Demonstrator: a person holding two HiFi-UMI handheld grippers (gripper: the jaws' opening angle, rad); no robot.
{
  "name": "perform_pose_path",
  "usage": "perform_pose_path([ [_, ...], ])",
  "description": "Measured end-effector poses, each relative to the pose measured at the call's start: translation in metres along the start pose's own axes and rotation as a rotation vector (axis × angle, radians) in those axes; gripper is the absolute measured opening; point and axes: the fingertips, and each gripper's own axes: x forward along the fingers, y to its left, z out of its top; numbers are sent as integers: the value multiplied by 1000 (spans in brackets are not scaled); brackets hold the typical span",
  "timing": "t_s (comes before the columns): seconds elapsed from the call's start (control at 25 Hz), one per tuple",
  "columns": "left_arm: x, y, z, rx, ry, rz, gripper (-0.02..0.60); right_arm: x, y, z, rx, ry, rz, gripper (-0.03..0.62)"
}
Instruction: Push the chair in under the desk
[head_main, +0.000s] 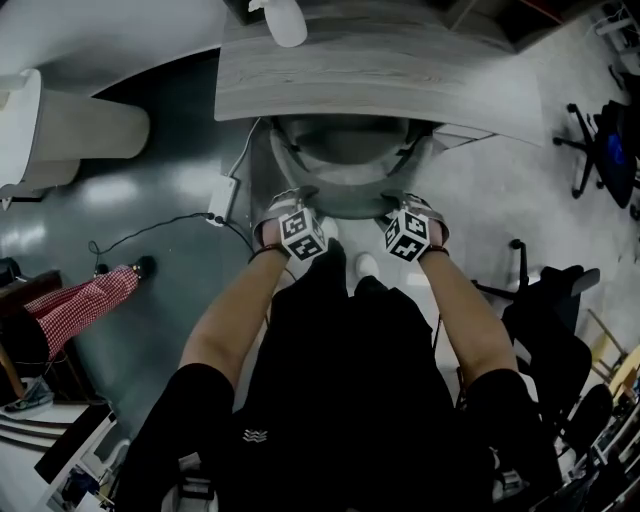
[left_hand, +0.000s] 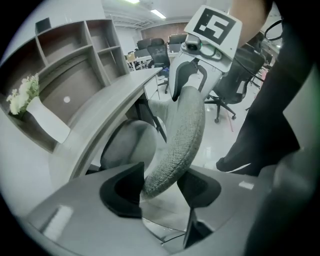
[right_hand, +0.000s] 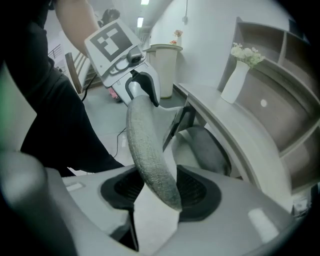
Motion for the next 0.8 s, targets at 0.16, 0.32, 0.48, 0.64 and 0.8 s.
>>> perform_pose_path([
  [0.16,-30,0,4,-60,-56,38,212,-33,1,6,80,-66,20,199],
  [0.32,-72,13,17,-213,-209,91,192,-76,-13,23,232,-249,-38,199],
  [0.48,-125,47,37,-367,-386,179,172,-118,-30,42,213,-325,-172,189],
  [0.64,-165,75,53,-398,-468,257,156,-154,-54,64,269,-439,-272,184],
  [0.8,-199,97,62,-447,-535,332,126,-195,-77,80,284,-516,-404,176],
])
